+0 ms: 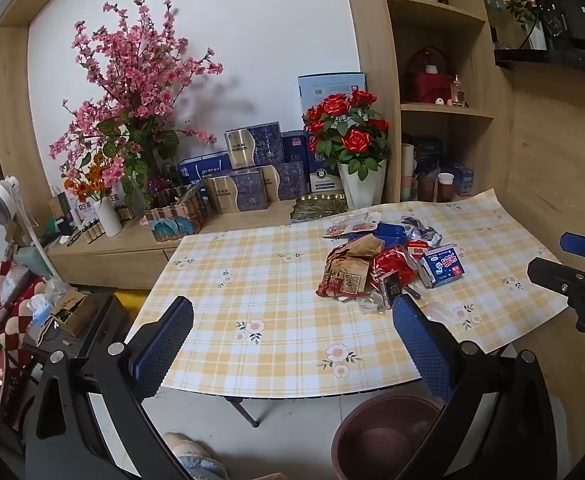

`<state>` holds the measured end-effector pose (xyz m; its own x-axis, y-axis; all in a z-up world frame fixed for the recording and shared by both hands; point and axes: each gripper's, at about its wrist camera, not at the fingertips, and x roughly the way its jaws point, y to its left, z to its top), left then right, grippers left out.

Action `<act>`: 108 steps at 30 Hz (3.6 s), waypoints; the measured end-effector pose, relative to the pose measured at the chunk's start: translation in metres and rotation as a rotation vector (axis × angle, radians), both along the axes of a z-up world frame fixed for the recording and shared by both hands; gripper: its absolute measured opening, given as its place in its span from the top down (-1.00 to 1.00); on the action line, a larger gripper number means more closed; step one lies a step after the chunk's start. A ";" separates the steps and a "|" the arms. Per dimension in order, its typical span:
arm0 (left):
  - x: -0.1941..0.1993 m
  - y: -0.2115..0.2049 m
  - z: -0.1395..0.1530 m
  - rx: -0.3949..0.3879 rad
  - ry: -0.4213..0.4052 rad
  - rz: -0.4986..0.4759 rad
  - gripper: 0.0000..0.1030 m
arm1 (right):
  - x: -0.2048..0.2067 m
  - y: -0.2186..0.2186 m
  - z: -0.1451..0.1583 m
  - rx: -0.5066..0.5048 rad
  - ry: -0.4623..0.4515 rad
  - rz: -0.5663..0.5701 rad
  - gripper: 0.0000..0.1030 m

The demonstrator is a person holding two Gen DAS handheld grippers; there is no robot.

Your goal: Collect trash

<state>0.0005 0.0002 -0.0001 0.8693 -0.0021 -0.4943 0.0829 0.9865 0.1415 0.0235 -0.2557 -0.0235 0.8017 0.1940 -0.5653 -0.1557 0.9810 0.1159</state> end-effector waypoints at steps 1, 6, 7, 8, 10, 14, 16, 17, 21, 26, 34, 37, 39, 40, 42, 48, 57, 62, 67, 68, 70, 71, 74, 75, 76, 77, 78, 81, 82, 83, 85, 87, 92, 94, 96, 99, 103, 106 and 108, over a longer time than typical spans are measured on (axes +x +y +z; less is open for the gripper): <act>0.000 0.000 0.000 -0.001 -0.002 -0.001 -0.90 | 0.000 0.000 0.000 0.000 0.000 0.000 -0.89; 0.002 0.000 -0.001 -0.001 0.001 0.001 -0.90 | 0.000 0.003 0.001 -0.009 -0.002 -0.001 -0.89; 0.002 0.000 -0.001 -0.001 0.001 0.001 -0.90 | 0.000 0.003 0.001 -0.008 -0.001 0.000 -0.89; 0.003 0.000 -0.001 -0.001 0.001 0.002 -0.90 | 0.000 0.003 0.001 -0.008 -0.001 0.000 -0.89; 0.000 0.000 0.000 -0.003 -0.007 0.000 -0.90 | 0.001 0.003 0.001 -0.009 -0.001 0.001 -0.89; 0.000 -0.001 -0.001 -0.002 -0.007 0.000 -0.90 | 0.001 0.004 0.001 -0.009 -0.001 0.001 -0.89; 0.000 0.000 0.000 -0.005 -0.005 0.000 -0.90 | 0.001 0.004 0.001 -0.009 -0.001 0.001 -0.89; 0.000 0.000 0.000 -0.006 -0.006 -0.001 -0.90 | 0.001 0.004 0.001 -0.009 -0.001 0.001 -0.89; 0.000 0.000 0.000 -0.006 -0.005 0.000 -0.90 | 0.000 0.004 0.002 -0.010 -0.002 0.002 -0.89; 0.000 0.000 0.000 -0.007 -0.004 0.001 -0.90 | -0.001 0.005 0.002 -0.010 -0.002 0.002 -0.89; 0.000 0.000 0.000 -0.010 -0.004 -0.002 -0.90 | -0.001 0.005 0.001 -0.007 0.000 0.002 -0.89; 0.000 0.000 0.001 -0.010 -0.005 -0.002 -0.90 | -0.001 0.005 0.001 -0.008 -0.001 0.002 -0.89; 0.000 0.000 0.001 -0.012 -0.005 -0.002 -0.90 | -0.001 0.005 0.001 -0.007 -0.001 0.002 -0.89; 0.000 0.000 0.001 -0.012 -0.005 -0.002 -0.90 | -0.001 0.005 0.001 -0.008 -0.001 0.002 -0.89; -0.002 -0.002 -0.001 -0.011 -0.004 -0.002 -0.90 | -0.001 0.005 0.001 -0.009 -0.001 0.002 -0.89; -0.003 0.001 -0.004 -0.013 -0.005 0.000 -0.90 | -0.002 0.004 0.000 -0.009 -0.001 0.003 -0.89; -0.003 0.001 -0.004 -0.015 -0.005 -0.001 -0.90 | -0.002 0.007 0.002 -0.008 0.000 0.003 -0.89; -0.002 0.001 -0.004 -0.017 -0.005 0.000 -0.90 | -0.003 0.007 0.002 -0.008 -0.001 0.004 -0.89; -0.003 0.002 -0.004 -0.018 -0.005 -0.001 -0.90 | -0.003 0.008 0.002 -0.009 -0.001 0.003 -0.89; -0.003 0.001 -0.005 -0.017 -0.003 -0.002 -0.90 | -0.003 0.007 0.002 -0.008 -0.001 0.003 -0.89; -0.004 0.001 -0.008 -0.017 -0.004 -0.002 -0.90 | -0.003 0.008 0.003 -0.009 -0.001 0.003 -0.89; -0.005 0.001 -0.009 -0.018 -0.005 -0.001 -0.90 | -0.003 0.008 0.002 -0.009 -0.002 0.004 -0.89; -0.004 0.001 -0.009 -0.019 -0.005 0.001 -0.90 | -0.003 0.008 0.003 -0.009 -0.002 0.004 -0.89; -0.005 0.003 -0.009 -0.019 -0.006 0.002 -0.90 | -0.002 0.009 0.003 -0.009 -0.002 0.003 -0.89; -0.006 0.002 -0.010 -0.019 -0.006 0.003 -0.90 | -0.002 0.009 0.003 -0.010 -0.001 0.001 -0.89; -0.005 0.002 -0.010 -0.020 -0.006 0.002 -0.90 | -0.002 0.009 0.003 -0.010 -0.002 0.002 -0.89; -0.006 0.002 -0.012 -0.025 -0.005 0.002 -0.90 | -0.002 0.009 0.003 -0.009 -0.003 0.001 -0.89; 0.004 0.003 -0.014 -0.074 0.021 -0.042 -0.90 | -0.003 0.003 0.005 0.019 -0.011 -0.023 -0.89; 0.006 0.002 -0.015 -0.087 0.031 -0.053 -0.90 | -0.003 0.000 0.004 0.029 -0.010 -0.032 -0.89; 0.009 0.002 -0.019 -0.095 0.044 -0.056 -0.90 | -0.002 -0.005 0.004 0.036 -0.009 -0.041 -0.89; 0.015 0.001 -0.032 -0.066 0.048 -0.039 -0.90 | -0.001 -0.010 -0.001 0.049 -0.013 -0.055 -0.89; 0.022 0.004 -0.044 -0.058 0.058 -0.044 -0.90 | 0.002 -0.018 -0.010 0.072 -0.016 -0.068 -0.89; 0.045 0.016 -0.080 -0.111 0.135 -0.068 -0.90 | 0.018 -0.026 -0.048 0.057 0.025 -0.091 -0.89; 0.055 0.021 -0.092 -0.143 0.151 -0.071 -0.90 | 0.027 -0.029 -0.063 0.042 0.057 -0.095 -0.89; 0.062 0.026 -0.099 -0.174 0.146 -0.068 -0.90 | 0.036 -0.033 -0.079 0.037 0.072 -0.096 -0.89; 0.072 0.031 -0.107 -0.197 0.126 -0.064 -0.90 | 0.057 -0.038 -0.108 0.007 0.127 -0.096 -0.89; 0.080 0.037 -0.116 -0.186 0.103 -0.042 -0.90 | 0.081 -0.037 -0.144 -0.089 0.171 -0.131 -0.89; 0.087 0.040 -0.127 -0.174 0.105 -0.030 -0.90 | 0.107 -0.039 -0.176 -0.078 0.222 -0.107 -0.89; 0.092 0.040 -0.136 -0.169 0.137 -0.032 -0.90 | 0.119 -0.041 -0.193 -0.062 0.253 -0.092 -0.89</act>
<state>0.0929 0.0407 -0.1358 0.7924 -0.1217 -0.5977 0.1218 0.9917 -0.0404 0.1424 -0.2967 -0.2163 0.6459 0.0857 -0.7586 -0.0398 0.9961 0.0787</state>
